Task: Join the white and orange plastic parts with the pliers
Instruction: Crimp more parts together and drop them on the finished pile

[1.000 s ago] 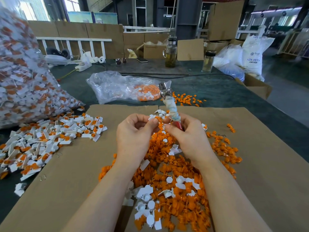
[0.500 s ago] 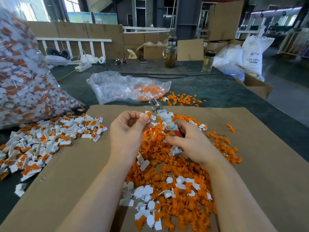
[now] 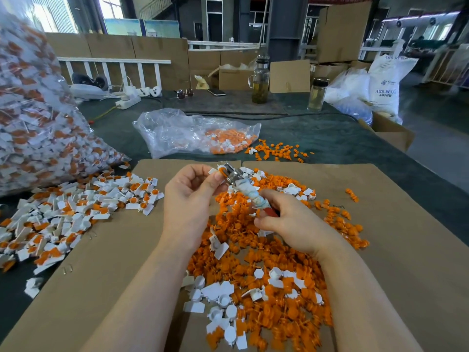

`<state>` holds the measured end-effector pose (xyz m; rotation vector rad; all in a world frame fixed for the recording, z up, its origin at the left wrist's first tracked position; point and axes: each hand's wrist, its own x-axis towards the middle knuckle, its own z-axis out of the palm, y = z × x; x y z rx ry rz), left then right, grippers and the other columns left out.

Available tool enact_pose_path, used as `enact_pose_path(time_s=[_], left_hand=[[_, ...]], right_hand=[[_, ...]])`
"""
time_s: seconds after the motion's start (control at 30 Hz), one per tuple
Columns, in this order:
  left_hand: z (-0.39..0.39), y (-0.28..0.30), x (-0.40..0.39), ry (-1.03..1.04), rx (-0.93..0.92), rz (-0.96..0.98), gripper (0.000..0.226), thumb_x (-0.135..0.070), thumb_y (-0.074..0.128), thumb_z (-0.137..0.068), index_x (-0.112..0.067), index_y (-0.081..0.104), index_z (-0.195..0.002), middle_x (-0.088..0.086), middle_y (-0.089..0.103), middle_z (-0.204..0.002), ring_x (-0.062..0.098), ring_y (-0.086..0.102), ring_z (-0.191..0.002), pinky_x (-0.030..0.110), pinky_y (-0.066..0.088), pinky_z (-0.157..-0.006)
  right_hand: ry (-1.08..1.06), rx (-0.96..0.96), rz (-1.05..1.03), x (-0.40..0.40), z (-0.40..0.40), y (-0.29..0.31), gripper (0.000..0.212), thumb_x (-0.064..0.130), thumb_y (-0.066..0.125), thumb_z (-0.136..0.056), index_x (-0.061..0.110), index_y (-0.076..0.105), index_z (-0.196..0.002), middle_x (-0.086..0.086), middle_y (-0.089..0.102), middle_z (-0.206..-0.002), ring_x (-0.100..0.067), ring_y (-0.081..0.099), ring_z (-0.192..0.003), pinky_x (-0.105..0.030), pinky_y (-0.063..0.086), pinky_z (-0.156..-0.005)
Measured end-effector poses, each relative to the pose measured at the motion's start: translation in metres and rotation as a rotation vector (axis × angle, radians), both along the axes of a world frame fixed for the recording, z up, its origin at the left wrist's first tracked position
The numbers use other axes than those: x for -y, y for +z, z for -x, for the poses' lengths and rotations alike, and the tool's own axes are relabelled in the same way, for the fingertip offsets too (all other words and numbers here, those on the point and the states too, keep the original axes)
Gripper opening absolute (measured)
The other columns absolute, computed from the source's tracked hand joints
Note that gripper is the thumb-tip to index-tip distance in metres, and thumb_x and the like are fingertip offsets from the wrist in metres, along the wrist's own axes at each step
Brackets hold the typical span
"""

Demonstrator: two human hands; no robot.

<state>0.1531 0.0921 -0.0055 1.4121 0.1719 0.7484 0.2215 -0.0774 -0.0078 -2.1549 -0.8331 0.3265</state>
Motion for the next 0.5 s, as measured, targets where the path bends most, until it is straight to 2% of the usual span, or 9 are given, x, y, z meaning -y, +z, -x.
enact_pose_path(time_s=[0.07, 0.1, 0.2, 0.27, 0.37, 0.5], left_hand=[[0.0002, 0.0, -0.0011, 0.004, -0.006, -0.002, 0.008, -0.006, 0.067, -0.089, -0.012, 0.066, -0.084, -0.007, 0.07, -0.068, 0.006, 0.068, -0.067, 0.016, 0.053, -0.065], [0.0003, 0.0002, -0.0013, 0.006, -0.009, 0.0, 0.008, -0.006, 0.067, -0.089, -0.012, 0.066, -0.084, -0.007, 0.07, -0.068, 0.006, 0.068, -0.066, 0.016, 0.054, -0.065], [0.0004, 0.0003, -0.0009, 0.011, -0.018, 0.019, 0.009, -0.005, 0.067, -0.09, -0.011, 0.066, -0.083, -0.007, 0.069, -0.067, 0.006, 0.068, -0.066, 0.016, 0.054, -0.064], [0.0002, 0.0001, -0.0006, 0.012, -0.027, 0.033, 0.009, -0.005, 0.066, -0.09, -0.011, 0.066, -0.083, -0.007, 0.069, -0.066, 0.006, 0.068, -0.065, 0.016, 0.054, -0.063], [-0.0002, -0.0006, -0.0009, 0.018, -0.049, 0.056, 0.008, -0.005, 0.066, -0.09, -0.01, 0.067, -0.084, -0.005, 0.07, -0.068, 0.007, 0.068, -0.065, 0.017, 0.056, -0.064], [-0.0006, -0.0009, -0.0036, -0.021, -0.079, 0.128, 0.006, -0.006, 0.067, -0.089, -0.011, 0.068, -0.084, -0.004, 0.071, -0.07, 0.009, 0.069, -0.068, 0.023, 0.059, -0.07]], right_hand=[[-0.002, 0.032, 0.002, -0.0021, 0.0005, -0.0005, 0.049, 0.018, 0.061, -0.091, 0.023, 0.049, -0.139, 0.011, 0.061, -0.11, -0.007, 0.058, -0.094, -0.026, 0.047, -0.081], [-0.006, 0.047, 0.001, -0.0027, 0.0007, -0.0012, 0.047, 0.017, 0.06, -0.091, 0.024, 0.051, -0.137, 0.009, 0.063, -0.11, -0.005, 0.059, -0.091, -0.026, 0.047, -0.077], [-0.008, 0.094, 0.006, -0.0037, 0.0019, -0.0022, 0.042, 0.013, 0.057, -0.09, 0.028, 0.056, -0.129, 0.015, 0.063, -0.097, 0.006, 0.057, -0.072, -0.012, 0.039, -0.059], [-0.009, 0.111, -0.006, -0.0039, 0.0019, -0.0023, 0.035, 0.012, 0.056, -0.09, 0.035, 0.06, -0.116, 0.014, 0.063, -0.089, 0.008, 0.056, -0.064, -0.013, 0.04, -0.051], [-0.007, 0.157, 0.008, -0.0062, 0.0023, -0.0007, 0.031, 0.013, 0.054, -0.09, 0.044, 0.054, -0.086, 0.008, 0.066, -0.085, 0.001, 0.056, -0.059, -0.021, 0.042, -0.049], [-0.003, 0.159, 0.019, -0.008, 0.0025, -0.0005, 0.025, 0.014, 0.054, -0.09, 0.038, 0.056, -0.082, 0.006, 0.064, -0.08, 0.001, 0.054, -0.055, -0.019, 0.04, -0.047]])
